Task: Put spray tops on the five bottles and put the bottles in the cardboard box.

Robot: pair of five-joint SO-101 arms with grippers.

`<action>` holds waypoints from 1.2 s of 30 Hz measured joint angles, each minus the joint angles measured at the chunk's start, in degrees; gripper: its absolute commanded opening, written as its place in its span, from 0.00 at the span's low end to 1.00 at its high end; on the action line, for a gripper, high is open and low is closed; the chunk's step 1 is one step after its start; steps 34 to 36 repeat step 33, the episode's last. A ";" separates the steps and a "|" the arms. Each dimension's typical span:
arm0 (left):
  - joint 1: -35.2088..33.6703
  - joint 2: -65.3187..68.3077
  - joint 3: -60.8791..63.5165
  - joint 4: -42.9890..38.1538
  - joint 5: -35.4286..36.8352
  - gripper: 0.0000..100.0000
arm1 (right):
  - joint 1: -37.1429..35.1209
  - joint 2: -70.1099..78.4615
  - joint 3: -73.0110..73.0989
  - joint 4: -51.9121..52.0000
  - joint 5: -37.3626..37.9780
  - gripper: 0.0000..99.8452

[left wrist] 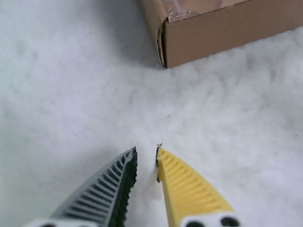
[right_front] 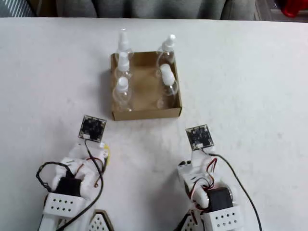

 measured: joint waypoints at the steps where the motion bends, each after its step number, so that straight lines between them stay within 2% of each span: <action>1: 0.00 -0.44 0.00 0.00 0.00 0.08 | 0.00 0.00 0.00 0.00 0.00 0.02; 11: -2.55 -13.71 0.00 0.00 0.00 0.08 | 0.00 0.00 0.00 0.00 0.00 0.02; 19: -3.34 -19.34 -0.18 0.00 0.00 0.08 | 0.00 0.00 0.00 0.00 0.00 0.02; 36: -3.34 -20.57 -0.26 0.00 0.00 0.08 | 0.00 0.00 0.00 0.00 0.00 0.02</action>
